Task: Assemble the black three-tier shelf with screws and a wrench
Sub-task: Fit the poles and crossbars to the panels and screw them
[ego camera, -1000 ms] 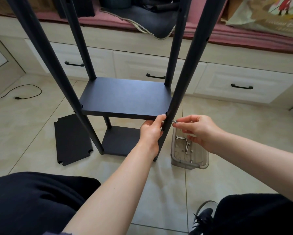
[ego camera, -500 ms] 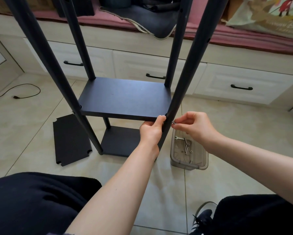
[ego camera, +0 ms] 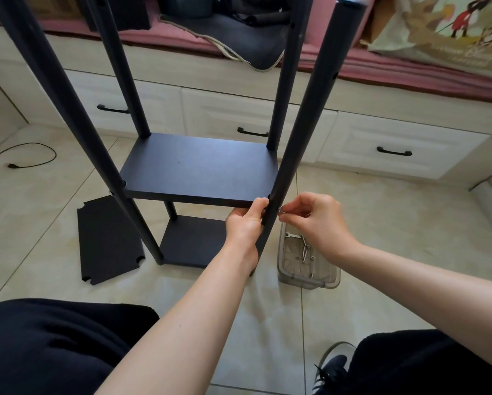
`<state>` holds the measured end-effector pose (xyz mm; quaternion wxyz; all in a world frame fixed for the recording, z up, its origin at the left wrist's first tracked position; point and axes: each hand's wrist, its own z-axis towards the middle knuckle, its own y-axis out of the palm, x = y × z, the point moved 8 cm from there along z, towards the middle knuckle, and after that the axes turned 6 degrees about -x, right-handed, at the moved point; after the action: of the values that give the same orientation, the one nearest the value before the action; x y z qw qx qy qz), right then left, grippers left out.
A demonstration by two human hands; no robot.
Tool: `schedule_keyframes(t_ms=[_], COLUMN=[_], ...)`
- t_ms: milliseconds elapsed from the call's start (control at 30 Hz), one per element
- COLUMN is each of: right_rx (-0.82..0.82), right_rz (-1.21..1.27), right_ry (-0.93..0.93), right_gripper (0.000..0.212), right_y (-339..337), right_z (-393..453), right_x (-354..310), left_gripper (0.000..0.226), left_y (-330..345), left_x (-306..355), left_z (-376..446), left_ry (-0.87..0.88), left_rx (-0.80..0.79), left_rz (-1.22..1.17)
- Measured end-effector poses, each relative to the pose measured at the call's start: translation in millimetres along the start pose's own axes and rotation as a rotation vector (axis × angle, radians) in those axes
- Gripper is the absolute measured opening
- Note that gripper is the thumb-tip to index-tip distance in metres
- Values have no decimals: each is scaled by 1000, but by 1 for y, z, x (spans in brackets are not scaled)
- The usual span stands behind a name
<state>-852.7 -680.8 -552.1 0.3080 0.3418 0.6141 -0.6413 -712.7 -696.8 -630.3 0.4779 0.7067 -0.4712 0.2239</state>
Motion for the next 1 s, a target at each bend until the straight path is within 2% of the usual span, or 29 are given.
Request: schedule_keyframes(t_ms=[133, 300, 600, 800, 1000], right_rx=[-24, -57, -54, -37, -60], right_rz=[35, 191, 273, 265, 162], right_ry=[35, 153, 236, 251, 177], right_gripper=[24, 15, 13, 15, 9], right_y=[2, 6, 9, 7, 9], right_z=[2, 2, 2, 3, 4], right_x=[4, 19, 24, 26, 20], left_gripper=[6, 8, 12, 10, 14], left_y=[1, 2, -1, -2, -2], left_x=[1, 0, 0, 0, 1], left_z=[0, 1, 2, 2, 3], left_ry=[-5, -4, 15, 34, 31], left_rx=[-33, -45, -27, -1, -10], left_rz=[-40, -4, 41, 65, 86])
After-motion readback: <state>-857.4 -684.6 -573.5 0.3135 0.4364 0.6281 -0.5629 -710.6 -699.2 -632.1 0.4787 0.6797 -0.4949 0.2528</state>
